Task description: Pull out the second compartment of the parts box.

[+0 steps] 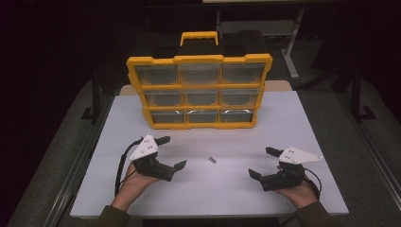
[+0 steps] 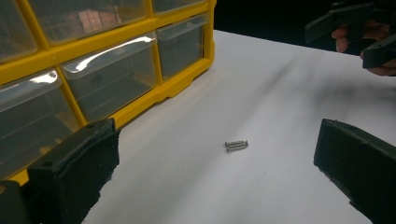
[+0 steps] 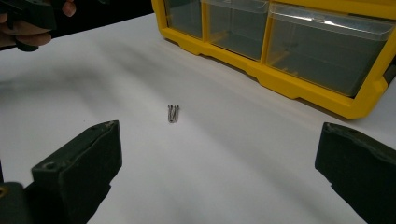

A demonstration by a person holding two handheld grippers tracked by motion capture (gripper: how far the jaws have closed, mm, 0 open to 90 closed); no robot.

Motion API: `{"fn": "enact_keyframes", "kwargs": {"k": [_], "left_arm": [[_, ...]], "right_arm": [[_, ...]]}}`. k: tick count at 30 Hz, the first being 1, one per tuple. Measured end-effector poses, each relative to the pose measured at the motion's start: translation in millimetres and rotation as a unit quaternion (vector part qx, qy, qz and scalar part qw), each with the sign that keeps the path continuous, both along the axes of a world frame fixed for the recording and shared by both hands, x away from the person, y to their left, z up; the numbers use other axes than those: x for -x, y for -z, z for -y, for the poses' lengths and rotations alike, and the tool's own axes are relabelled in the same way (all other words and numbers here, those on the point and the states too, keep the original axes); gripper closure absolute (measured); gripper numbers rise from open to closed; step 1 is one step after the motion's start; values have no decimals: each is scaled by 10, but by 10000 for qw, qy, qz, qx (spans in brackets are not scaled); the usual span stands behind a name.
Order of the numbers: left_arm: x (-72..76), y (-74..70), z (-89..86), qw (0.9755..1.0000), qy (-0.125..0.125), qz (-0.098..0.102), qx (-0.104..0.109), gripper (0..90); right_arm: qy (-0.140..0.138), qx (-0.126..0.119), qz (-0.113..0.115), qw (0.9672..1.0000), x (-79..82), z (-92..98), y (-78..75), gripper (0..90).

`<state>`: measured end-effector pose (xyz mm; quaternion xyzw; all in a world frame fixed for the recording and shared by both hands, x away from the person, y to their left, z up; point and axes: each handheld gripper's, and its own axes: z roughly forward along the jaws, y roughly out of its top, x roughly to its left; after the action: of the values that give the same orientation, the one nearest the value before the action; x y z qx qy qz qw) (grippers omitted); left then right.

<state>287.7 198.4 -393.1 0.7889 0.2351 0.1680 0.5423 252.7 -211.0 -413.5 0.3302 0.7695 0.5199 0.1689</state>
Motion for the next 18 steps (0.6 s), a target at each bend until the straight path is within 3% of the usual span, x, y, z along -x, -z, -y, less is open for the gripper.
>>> {"fn": "enact_keyframes", "kwargs": {"k": [18], "left_arm": [[-76, 13, 123, 10000, 71, -1, -62, 0]], "right_arm": [[-17, 4, -7, 10000, 0, -3, 2, 0]]}}
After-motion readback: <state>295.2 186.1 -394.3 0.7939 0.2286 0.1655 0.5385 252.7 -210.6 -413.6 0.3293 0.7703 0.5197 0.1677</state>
